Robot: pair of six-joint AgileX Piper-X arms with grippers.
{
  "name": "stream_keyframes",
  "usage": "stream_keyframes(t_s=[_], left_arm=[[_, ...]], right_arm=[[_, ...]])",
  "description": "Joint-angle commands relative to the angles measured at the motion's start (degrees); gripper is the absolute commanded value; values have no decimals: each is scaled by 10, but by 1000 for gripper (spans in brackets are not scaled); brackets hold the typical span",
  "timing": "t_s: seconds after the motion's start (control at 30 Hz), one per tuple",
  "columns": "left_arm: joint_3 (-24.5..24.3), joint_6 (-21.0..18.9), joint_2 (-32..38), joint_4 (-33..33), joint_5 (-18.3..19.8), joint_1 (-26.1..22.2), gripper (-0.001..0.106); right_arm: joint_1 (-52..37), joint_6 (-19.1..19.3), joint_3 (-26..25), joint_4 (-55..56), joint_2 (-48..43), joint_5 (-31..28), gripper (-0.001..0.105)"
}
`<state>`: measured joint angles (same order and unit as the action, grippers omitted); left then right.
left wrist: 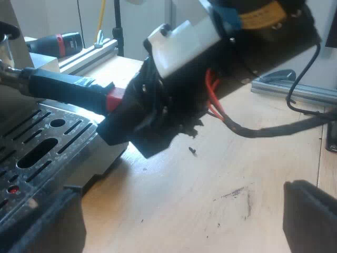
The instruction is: Grind coffee beans and then tamp
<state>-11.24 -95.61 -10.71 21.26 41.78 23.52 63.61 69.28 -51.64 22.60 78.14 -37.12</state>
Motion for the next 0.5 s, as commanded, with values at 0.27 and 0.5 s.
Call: stream_keyframes(t_s=[0.27, 0.5], left_arm=[[-2, -5, -2, -10, 5, 3, 78], [-2, -5, -2, -10, 3, 3, 78]], right_arm=[[54, -41, -5, 65, -28, -33, 0], [60, -53, 4, 126, -67, -28, 0]])
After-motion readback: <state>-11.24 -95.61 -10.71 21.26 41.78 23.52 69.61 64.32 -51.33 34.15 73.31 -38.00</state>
